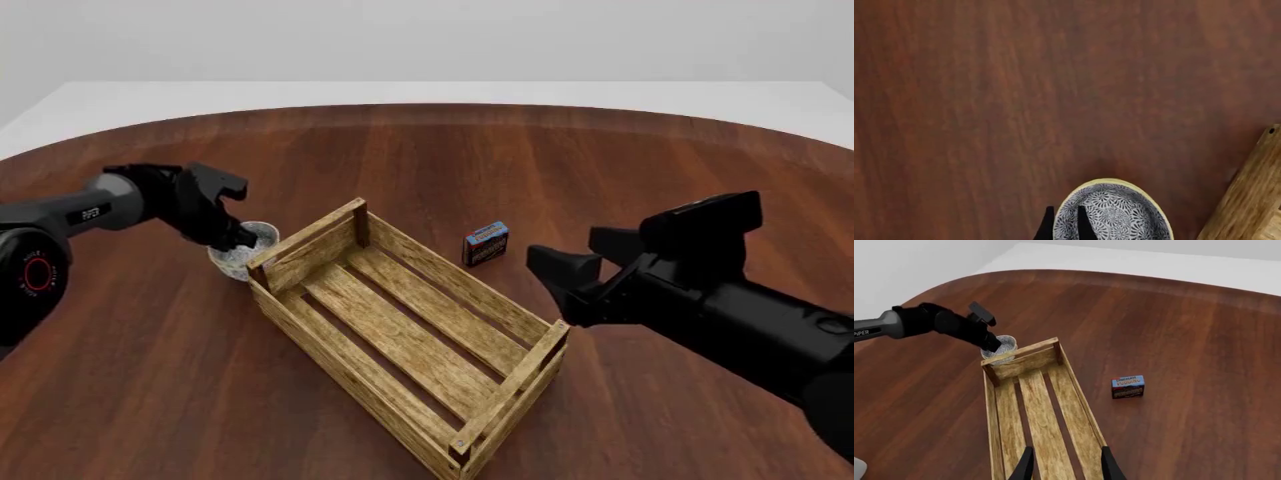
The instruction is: Stack the right bowl on the left bowl and place them in the tray.
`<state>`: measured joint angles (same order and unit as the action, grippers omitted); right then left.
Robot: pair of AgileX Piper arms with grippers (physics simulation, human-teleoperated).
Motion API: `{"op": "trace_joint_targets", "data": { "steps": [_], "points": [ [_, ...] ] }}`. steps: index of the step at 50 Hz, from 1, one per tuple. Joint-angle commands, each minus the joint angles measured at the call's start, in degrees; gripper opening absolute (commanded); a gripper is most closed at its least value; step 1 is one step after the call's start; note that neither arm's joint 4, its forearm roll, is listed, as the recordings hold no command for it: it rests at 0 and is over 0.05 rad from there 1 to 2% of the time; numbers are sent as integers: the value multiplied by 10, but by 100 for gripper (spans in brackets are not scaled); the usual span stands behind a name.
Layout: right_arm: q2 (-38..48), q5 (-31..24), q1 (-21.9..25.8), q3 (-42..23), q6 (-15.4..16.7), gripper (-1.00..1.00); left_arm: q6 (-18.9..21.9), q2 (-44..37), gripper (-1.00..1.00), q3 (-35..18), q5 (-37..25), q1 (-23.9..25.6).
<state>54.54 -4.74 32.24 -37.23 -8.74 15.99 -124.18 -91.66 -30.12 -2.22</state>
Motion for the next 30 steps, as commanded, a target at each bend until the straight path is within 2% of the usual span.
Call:
{"op": "trace_joint_targets", "data": {
  "steps": [1,30],
  "points": [
    [0,1,2,0,0,100,-25,4,-100,6,-27,23],
    [-18,-12,2,-2,2,100,-42,73,-100,-9,-49,20]
  ]
}}
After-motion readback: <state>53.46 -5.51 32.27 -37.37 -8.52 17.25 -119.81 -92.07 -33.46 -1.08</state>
